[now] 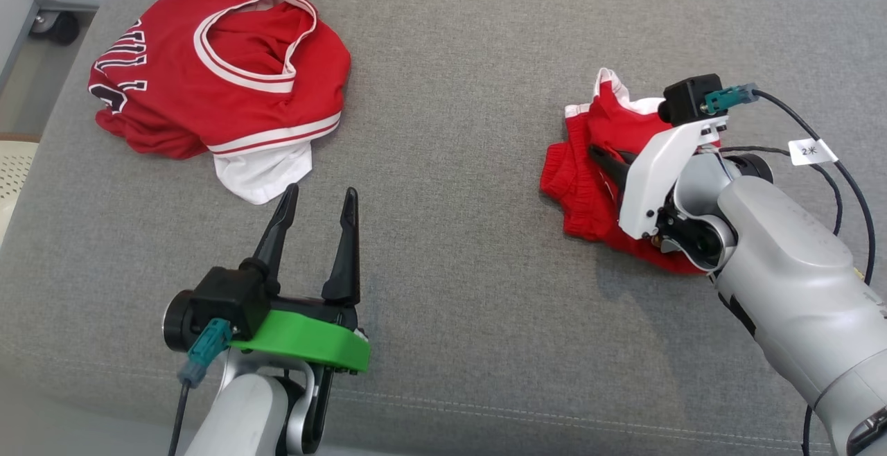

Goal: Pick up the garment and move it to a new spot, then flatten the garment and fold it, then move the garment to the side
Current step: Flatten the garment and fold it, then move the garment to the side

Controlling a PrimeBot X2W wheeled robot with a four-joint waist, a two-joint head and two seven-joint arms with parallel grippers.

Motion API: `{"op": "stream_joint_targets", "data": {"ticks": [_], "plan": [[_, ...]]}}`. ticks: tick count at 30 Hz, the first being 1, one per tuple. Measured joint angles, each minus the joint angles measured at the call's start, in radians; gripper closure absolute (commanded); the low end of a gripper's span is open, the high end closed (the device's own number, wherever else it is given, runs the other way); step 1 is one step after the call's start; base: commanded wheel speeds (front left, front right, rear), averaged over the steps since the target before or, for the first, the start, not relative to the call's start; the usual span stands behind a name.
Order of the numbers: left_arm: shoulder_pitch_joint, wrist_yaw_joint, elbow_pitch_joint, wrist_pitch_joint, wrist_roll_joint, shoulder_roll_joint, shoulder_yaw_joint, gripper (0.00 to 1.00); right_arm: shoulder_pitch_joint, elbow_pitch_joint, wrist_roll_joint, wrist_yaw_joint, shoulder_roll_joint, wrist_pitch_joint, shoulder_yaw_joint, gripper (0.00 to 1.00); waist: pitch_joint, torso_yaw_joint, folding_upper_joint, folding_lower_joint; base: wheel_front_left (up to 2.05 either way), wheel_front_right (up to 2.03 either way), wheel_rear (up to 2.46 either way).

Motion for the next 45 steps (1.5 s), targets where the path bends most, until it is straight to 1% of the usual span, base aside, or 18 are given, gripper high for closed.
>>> {"op": "stream_joint_targets", "data": {"ticks": [1,2,3,4,10,16,20,25,29,36,45], "plan": [[0.0,0.0,0.0,0.0,0.0,0.0,0.0,0.0,-0.004,0.003,-0.001,0.0,0.005,0.0,0.006,0.73,-0.001,0.001,0.0,0.0,0.0,0.0,0.0],[0.0,0.0,0.0,0.0,0.0,0.0,0.0,0.0,-0.007,0.007,-0.007,0.0,0.007,0.0,0.012,0.56,-0.001,0.001,0.0,0.0,0.0,0.0,0.0],[0.0,0.0,0.001,0.0,0.0,0.0,-0.001,0.0,-0.009,0.012,-0.011,0.0,0.008,0.0,0.017,0.12,-0.003,0.002,0.0,0.0,0.0,0.0,0.0],[0.0,0.0,0.003,0.0,0.0,0.0,0.0,0.0,-0.01,0.019,-0.011,0.0,0.009,-0.001,0.021,0.0,-0.005,0.002,0.0,0.0,0.0,0.0,0.0],[0.0,0.0,0.011,0.0,0.002,0.0,0.007,0.0,-0.014,0.03,-0.011,0.0,0.037,-0.023,0.051,0.0,-0.021,-0.007,0.0,0.0,0.0,0.0,0.0],[0.003,0.0,0.016,0.0,0.007,0.0,0.019,0.0,-0.037,-0.017,0.003,0.0,0.063,-0.075,0.061,0.0,-0.039,-0.03,0.0,0.0,0.0,0.0,0.0],[0.021,0.0,0.019,0.0,0.021,0.0,0.03,0.0,-0.058,-0.032,0.005,0.0,0.038,-0.119,0.05,0.0,-0.054,-0.052,0.0,0.0,0.0,0.0,0.0],[0.039,0.0,0.018,0.0,0.03,0.0,0.032,0.0,-0.056,-0.002,0.021,0.0,-0.039,-0.142,0.026,0.0,-0.071,-0.083,0.0,0.0,0.0,0.0,0.0],[0.041,0.0,0.009,0.0,0.036,0.0,0.033,0.0,-0.026,0.033,0.054,0.0,-0.078,-0.141,-0.002,0.0,-0.074,-0.108,0.0,0.0,0.0,0.0,0.0],[0.042,0.0,-0.009,0.0,0.043,0.0,0.016,0.0,0.03,0.079,0.117,0.0,-0.092,-0.141,-0.038,0.0,-0.044,-0.13,0.0,0.0,0.0,0.0,0.0],[0.034,0.0,-0.019,0.0,0.046,0.0,-0.001,0.0,0.042,0.103,0.171,0.0,-0.093,-0.14,-0.062,0.0,0.008,-0.129,0.0,0.0,0.0,0.0,0.0]]}}
